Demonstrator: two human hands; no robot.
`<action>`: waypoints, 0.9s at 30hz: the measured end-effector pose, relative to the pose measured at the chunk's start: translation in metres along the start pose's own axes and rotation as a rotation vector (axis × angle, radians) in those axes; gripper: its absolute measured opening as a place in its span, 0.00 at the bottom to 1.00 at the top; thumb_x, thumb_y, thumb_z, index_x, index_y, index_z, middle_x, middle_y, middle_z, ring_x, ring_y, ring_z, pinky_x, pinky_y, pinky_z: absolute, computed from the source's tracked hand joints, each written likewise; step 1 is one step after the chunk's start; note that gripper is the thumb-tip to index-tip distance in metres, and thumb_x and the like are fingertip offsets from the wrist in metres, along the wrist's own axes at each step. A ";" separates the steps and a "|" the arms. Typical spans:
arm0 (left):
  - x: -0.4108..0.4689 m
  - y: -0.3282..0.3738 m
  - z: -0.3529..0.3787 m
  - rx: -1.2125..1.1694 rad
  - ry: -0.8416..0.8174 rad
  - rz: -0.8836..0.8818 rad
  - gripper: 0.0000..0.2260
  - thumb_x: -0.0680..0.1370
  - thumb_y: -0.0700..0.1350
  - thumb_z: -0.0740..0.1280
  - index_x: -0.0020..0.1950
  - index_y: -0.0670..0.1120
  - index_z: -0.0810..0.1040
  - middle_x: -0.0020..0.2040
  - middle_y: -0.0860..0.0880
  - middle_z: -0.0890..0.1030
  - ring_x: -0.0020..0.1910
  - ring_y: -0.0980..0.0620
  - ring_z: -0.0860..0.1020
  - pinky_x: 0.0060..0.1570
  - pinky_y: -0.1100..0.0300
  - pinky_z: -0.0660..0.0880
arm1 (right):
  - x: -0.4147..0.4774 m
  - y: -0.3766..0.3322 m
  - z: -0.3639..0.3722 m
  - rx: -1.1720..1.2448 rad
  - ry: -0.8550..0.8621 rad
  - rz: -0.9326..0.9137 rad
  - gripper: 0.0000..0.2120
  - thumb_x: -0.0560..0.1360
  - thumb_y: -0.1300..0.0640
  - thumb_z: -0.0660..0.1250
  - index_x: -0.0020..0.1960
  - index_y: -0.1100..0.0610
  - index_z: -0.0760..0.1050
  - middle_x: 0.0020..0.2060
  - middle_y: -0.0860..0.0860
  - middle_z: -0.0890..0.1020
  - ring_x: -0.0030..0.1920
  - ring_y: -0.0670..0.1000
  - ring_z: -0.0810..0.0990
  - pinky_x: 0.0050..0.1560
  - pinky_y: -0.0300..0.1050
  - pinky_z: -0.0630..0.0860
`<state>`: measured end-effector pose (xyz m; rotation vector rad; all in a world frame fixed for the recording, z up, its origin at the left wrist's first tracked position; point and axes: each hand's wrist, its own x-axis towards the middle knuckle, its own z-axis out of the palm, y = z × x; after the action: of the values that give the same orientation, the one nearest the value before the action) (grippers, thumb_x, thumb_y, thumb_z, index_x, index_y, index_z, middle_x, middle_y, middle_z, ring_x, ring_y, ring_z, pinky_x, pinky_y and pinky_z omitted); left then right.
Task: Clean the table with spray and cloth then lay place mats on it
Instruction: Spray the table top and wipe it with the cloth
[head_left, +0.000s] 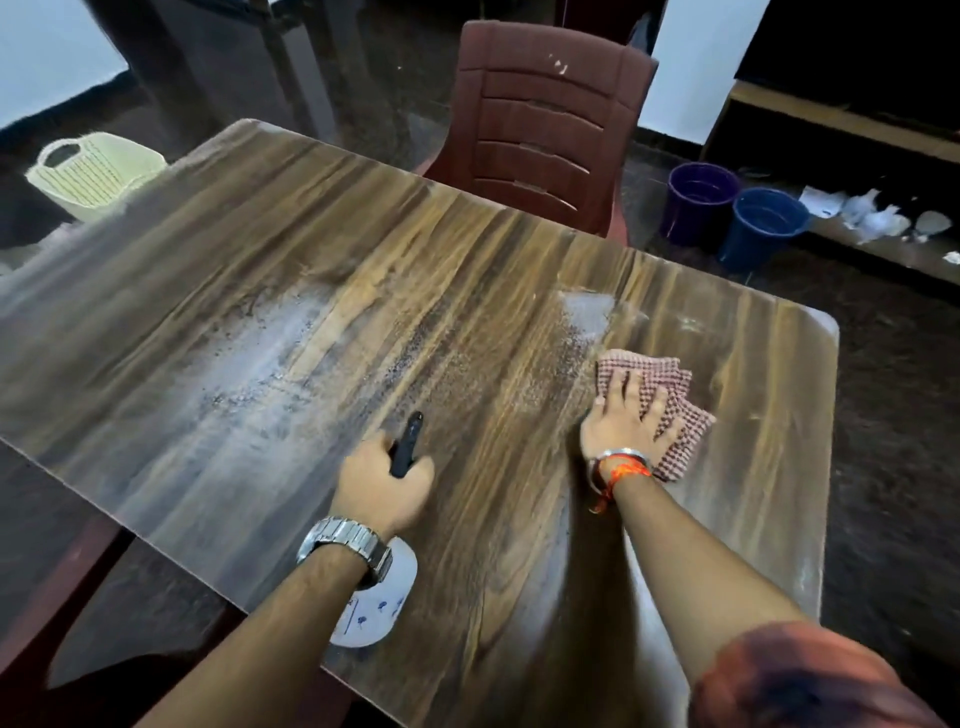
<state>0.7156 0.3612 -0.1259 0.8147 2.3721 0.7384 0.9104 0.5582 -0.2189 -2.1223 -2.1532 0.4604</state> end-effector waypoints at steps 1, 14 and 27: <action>0.006 -0.002 -0.003 -0.002 0.018 -0.015 0.13 0.66 0.54 0.64 0.38 0.45 0.69 0.28 0.47 0.71 0.26 0.48 0.70 0.27 0.59 0.61 | -0.003 -0.023 0.005 0.001 -0.007 -0.077 0.27 0.78 0.46 0.50 0.76 0.44 0.54 0.76 0.43 0.57 0.77 0.57 0.48 0.72 0.67 0.41; 0.053 0.002 -0.024 -0.001 0.127 0.002 0.08 0.72 0.47 0.68 0.40 0.45 0.71 0.29 0.45 0.75 0.26 0.46 0.73 0.27 0.60 0.63 | 0.044 -0.098 0.026 -0.150 -0.145 -0.829 0.24 0.80 0.44 0.50 0.75 0.40 0.55 0.77 0.42 0.55 0.77 0.53 0.49 0.72 0.60 0.41; 0.064 0.018 -0.029 -0.187 0.197 -0.027 0.12 0.65 0.52 0.63 0.40 0.44 0.73 0.30 0.41 0.76 0.33 0.33 0.79 0.32 0.47 0.74 | 0.050 -0.158 0.038 -0.119 -0.147 -0.673 0.25 0.79 0.46 0.51 0.76 0.42 0.54 0.76 0.42 0.56 0.77 0.56 0.50 0.72 0.65 0.41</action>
<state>0.6602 0.4065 -0.1125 0.6557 2.4334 1.0536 0.7462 0.6024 -0.2199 -1.2930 -2.8355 0.4294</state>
